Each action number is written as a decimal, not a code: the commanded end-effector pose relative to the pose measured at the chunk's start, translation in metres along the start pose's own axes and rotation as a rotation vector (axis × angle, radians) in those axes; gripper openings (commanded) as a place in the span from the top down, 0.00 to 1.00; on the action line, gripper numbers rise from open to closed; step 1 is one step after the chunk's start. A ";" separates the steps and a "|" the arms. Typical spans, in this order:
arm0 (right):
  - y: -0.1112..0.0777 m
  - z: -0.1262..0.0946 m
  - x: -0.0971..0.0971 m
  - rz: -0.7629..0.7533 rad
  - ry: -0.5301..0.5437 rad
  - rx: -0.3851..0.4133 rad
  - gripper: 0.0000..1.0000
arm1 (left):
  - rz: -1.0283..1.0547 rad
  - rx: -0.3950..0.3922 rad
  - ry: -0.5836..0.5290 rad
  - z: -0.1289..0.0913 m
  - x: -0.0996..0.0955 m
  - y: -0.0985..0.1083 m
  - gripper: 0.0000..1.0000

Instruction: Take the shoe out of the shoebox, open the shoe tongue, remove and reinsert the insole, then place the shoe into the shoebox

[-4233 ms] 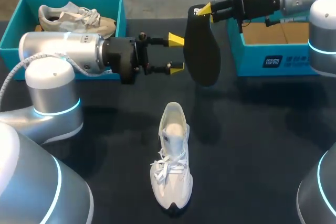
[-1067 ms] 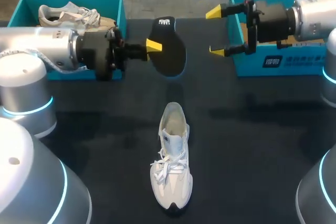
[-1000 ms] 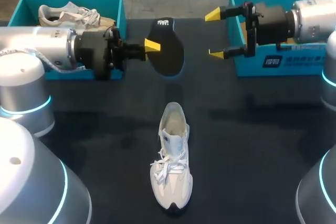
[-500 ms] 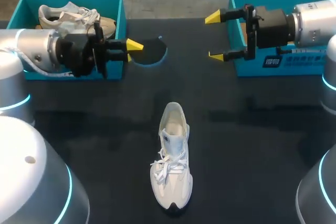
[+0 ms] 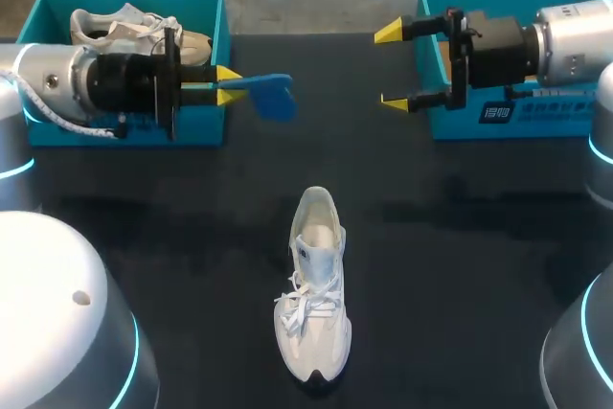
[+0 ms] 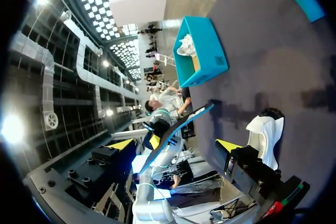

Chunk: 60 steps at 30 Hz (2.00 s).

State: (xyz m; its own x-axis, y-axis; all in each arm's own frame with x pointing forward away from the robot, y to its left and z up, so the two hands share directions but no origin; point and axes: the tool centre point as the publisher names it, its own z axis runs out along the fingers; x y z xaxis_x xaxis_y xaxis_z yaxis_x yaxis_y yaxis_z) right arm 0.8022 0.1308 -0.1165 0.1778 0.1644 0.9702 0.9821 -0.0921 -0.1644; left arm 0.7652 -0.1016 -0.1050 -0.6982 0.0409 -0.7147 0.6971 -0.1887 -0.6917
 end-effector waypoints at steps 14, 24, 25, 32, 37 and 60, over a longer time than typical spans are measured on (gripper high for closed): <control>0.000 0.001 0.000 0.000 -0.001 -0.002 0.00 | -0.376 0.031 -0.159 -0.005 -0.010 0.009 1.00; 0.000 0.001 0.000 0.000 -0.001 -0.002 0.00 | -0.678 0.028 -0.227 -0.006 -0.022 0.005 1.00; 0.000 0.001 0.000 0.000 -0.001 -0.002 0.00 | -0.717 0.031 -0.234 -0.005 -0.024 0.004 1.00; 0.000 0.001 0.000 0.000 -0.001 -0.002 0.00 | -0.992 0.050 -0.250 -0.002 -0.023 0.003 1.00; 0.000 0.001 0.000 0.000 -0.001 -0.002 0.00 | -1.152 0.069 -0.226 -0.001 -0.018 0.004 1.00; 0.000 0.001 0.000 0.000 -0.001 -0.002 0.00 | -1.590 0.183 -0.213 0.000 -0.011 0.015 1.00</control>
State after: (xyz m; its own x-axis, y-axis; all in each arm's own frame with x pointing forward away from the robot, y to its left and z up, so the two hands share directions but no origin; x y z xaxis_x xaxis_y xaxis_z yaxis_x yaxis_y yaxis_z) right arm 0.8019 0.1308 -0.1166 0.1771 0.1645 0.9704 0.9822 -0.0920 -0.1637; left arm 0.7833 -0.1049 -0.1068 -0.6760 0.1718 0.7166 -0.7362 -0.1998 -0.6466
